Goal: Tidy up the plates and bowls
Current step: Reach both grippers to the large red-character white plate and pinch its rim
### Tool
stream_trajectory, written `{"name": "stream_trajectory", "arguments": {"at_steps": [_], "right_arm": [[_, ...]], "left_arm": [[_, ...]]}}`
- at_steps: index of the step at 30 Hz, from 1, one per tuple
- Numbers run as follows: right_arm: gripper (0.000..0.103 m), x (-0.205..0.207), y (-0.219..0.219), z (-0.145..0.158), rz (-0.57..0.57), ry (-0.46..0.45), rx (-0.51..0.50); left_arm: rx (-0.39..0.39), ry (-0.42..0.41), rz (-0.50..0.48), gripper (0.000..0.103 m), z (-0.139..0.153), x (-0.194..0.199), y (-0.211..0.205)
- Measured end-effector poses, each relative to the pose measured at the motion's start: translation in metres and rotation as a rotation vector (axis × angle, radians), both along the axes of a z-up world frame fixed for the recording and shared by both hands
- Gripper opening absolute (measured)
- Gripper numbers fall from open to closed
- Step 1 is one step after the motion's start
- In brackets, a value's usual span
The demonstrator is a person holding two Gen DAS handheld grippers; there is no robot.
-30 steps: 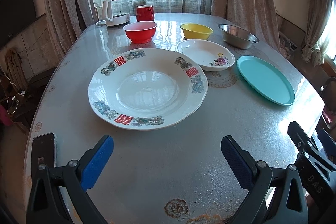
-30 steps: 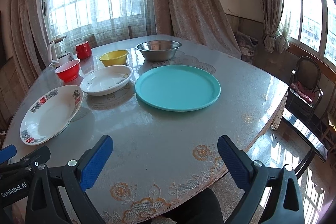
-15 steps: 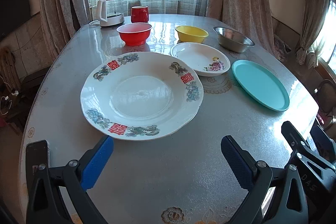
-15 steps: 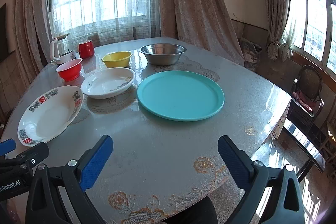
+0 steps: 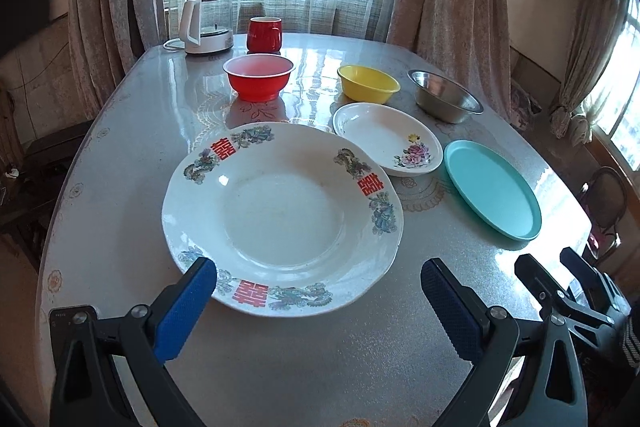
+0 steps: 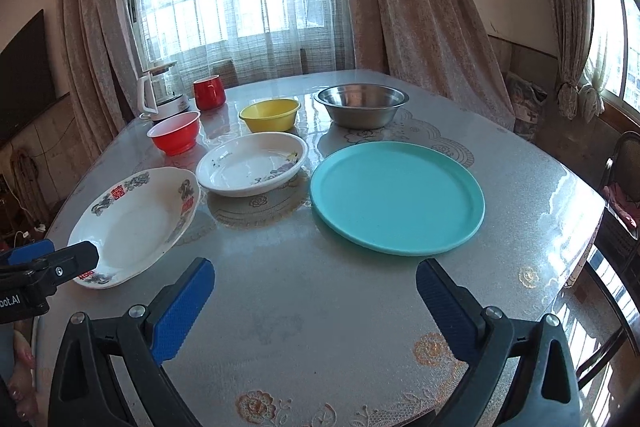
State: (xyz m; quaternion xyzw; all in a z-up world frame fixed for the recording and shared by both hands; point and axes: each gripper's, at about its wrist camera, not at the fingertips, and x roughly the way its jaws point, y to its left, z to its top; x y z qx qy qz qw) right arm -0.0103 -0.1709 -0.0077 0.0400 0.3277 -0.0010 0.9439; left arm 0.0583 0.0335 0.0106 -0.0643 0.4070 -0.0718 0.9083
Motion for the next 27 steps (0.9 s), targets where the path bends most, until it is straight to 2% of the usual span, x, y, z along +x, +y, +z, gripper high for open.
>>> {"name": "stream_trajectory", "arguments": {"at_steps": [5,7,9,11,15,17,21,24,25,27], "right_arm": [[0.102,0.006,0.011,-0.002,0.039,0.005,-0.041],[0.097,0.010,0.013,-0.002,0.055,0.004,-0.027],[0.094,0.019,0.013,-0.002,0.076,0.013,0.007],[0.092,0.029,0.015,-0.003,0.101,0.036,0.053],[0.081,0.051,0.019,-0.009,0.173,0.081,0.200],[0.076,0.061,0.025,-0.012,0.191,0.103,0.240],[0.065,0.077,0.042,-0.020,0.224,0.137,0.266],[0.060,0.086,0.055,-0.026,0.256,0.154,0.268],[0.059,0.089,0.059,-0.028,0.261,0.160,0.272],[0.059,0.094,0.063,-0.031,0.273,0.171,0.292]], "left_arm": [[-0.011,-0.041,0.094,0.103,0.008,0.010,0.025],[-0.002,-0.052,0.128,0.103,0.010,0.017,0.034],[-0.016,-0.027,0.164,0.103,0.009,0.028,0.048],[-0.063,0.002,0.182,0.103,0.004,0.039,0.063],[-0.115,0.039,0.167,0.103,-0.006,0.058,0.082],[-0.148,0.058,0.153,0.103,-0.013,0.065,0.088],[-0.115,0.061,0.231,0.102,-0.019,0.070,0.096],[-0.127,0.077,0.237,0.096,-0.025,0.079,0.100],[-0.132,0.084,0.238,0.089,-0.027,0.081,0.101],[-0.146,0.096,0.231,0.087,-0.032,0.084,0.103]]}}
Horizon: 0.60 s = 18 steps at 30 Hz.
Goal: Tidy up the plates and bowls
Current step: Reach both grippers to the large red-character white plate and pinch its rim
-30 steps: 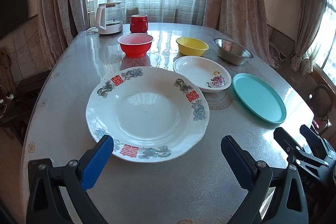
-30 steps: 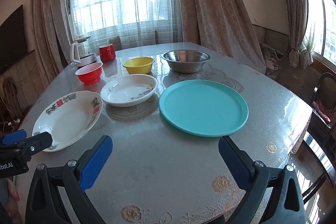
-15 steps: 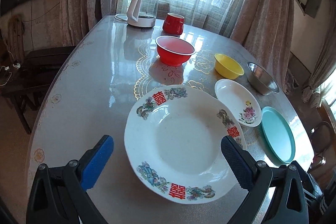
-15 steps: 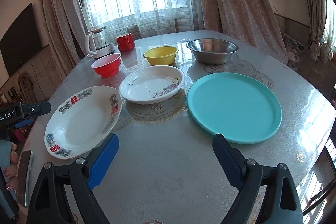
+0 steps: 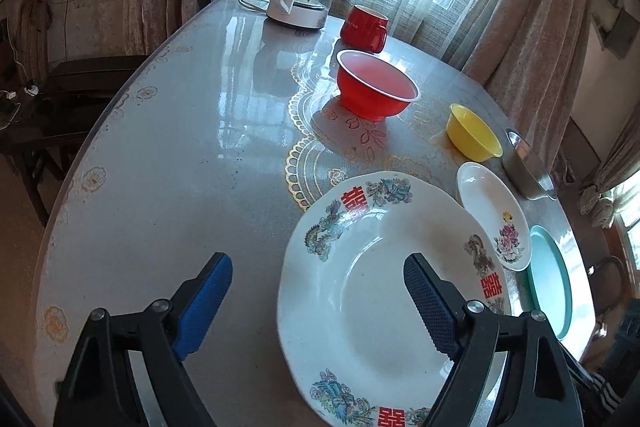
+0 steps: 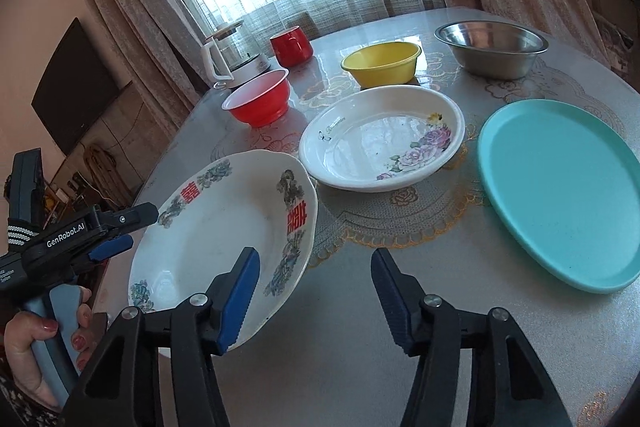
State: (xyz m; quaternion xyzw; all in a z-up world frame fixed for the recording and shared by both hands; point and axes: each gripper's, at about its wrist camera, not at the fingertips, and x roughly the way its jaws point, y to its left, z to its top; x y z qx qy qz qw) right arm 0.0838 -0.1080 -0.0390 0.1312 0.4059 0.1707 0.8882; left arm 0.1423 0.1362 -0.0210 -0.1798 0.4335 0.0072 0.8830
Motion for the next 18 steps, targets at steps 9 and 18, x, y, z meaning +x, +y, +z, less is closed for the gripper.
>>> {"name": "stream_trajectory", "arguments": {"at_steps": [9,18], "right_arm": [[0.050,0.019,0.012,-0.015,0.027,0.046,0.042],[0.032,0.030,0.019,-0.025,0.065,0.048,0.052]], "left_arm": [[-0.036,0.014,-0.049,0.060,-0.012,0.006,-0.006],[0.007,0.048,-0.044,0.036,-0.023,0.009,-0.007]]}}
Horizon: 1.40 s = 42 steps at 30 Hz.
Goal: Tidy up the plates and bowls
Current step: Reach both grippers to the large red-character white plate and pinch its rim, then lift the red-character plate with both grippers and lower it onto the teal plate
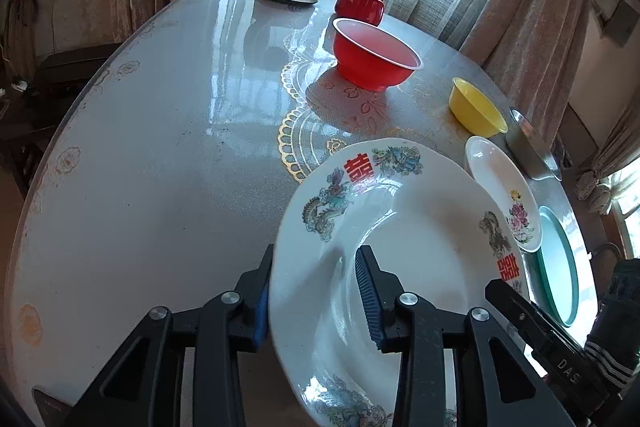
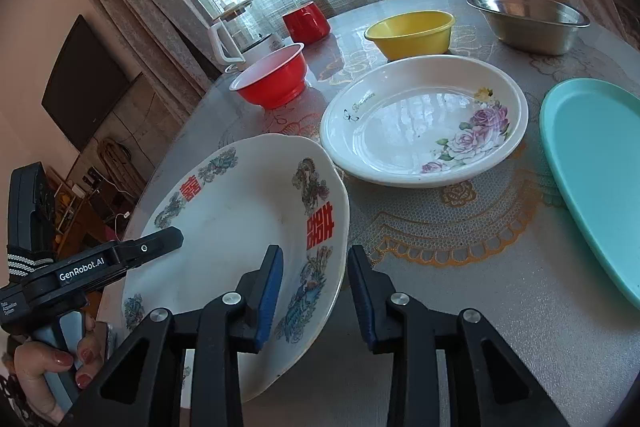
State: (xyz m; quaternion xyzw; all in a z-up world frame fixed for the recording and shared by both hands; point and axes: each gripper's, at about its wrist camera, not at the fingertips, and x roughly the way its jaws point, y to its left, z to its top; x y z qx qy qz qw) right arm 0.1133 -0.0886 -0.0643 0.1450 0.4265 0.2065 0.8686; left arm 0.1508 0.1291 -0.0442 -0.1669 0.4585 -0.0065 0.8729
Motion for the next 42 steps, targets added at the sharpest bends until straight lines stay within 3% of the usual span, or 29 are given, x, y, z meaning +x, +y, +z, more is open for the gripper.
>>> {"name": "stream_trajectory", "arguments": {"at_steps": [3,8,17,29,42], "right_arm": [[0.023,0.003,0.002,-0.002,0.027,0.006,0.016],[0.023,0.003,0.003,-0.003,0.042,0.009,0.017],[0.023,-0.018,-0.005,0.007,0.054,-0.049,-0.067],[0.024,-0.060,-0.054,0.019,-0.024,-0.098,-0.088],[0.024,-0.092,-0.119,0.040,-0.156,-0.164,-0.127]], "left_arm": [[0.047,-0.009,0.006,0.035,0.000,-0.002,-0.004],[0.091,-0.020,0.016,0.036,0.000,-0.007,-0.010],[0.142,-0.050,-0.050,0.037,0.003,-0.026,-0.036],[0.102,-0.083,-0.192,0.037,0.003,-0.047,-0.090],[0.079,-0.148,-0.323,0.037,0.022,-0.048,-0.161]]}}
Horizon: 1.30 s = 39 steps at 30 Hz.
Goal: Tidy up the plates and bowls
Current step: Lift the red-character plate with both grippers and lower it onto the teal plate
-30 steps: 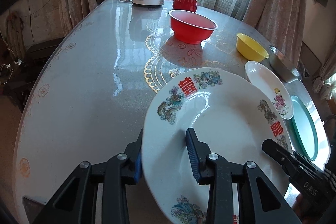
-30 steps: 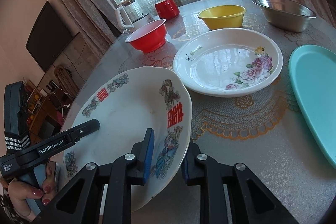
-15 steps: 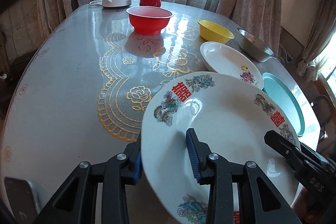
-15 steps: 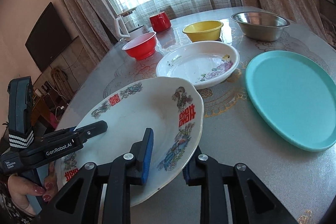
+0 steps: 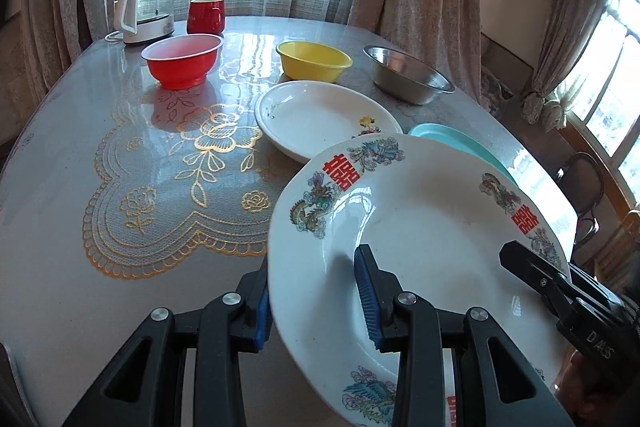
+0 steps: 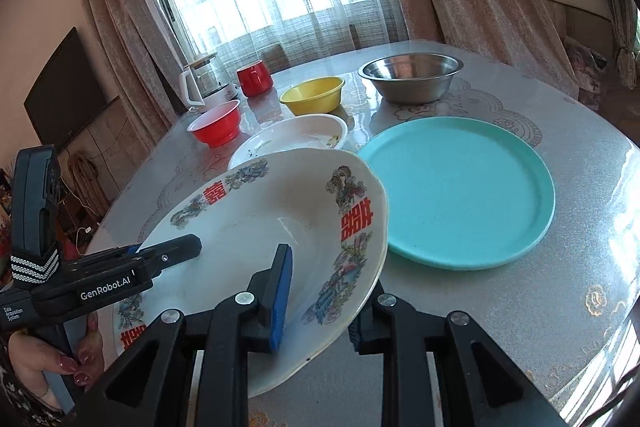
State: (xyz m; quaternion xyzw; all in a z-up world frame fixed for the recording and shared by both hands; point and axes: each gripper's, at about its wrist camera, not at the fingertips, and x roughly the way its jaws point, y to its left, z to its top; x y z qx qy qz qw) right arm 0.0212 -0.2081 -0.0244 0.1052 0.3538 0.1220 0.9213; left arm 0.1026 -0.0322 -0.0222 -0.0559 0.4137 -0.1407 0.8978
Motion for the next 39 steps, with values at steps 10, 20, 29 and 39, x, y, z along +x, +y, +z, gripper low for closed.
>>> {"name": "stream_trajectory", "arguments": {"at_steps": [10,20,29,39], "right_arm": [[0.024,-0.006,-0.050,0.009,-0.098,-0.032,0.008],[0.024,0.005,-0.097,0.011,-0.184,-0.048,0.038],[0.024,0.027,-0.121,0.008,-0.225,-0.056,0.024],[0.024,0.051,-0.139,-0.006,-0.255,-0.019,0.053]], "left_arm": [[0.007,-0.034,-0.083,0.037,0.012,0.015,-0.055],[-0.016,-0.072,-0.115,0.037,0.019,0.042,-0.104],[-0.039,-0.050,-0.104,0.037,0.013,0.066,-0.128],[-0.047,-0.016,-0.105,0.037,0.002,0.085,-0.142]]}}
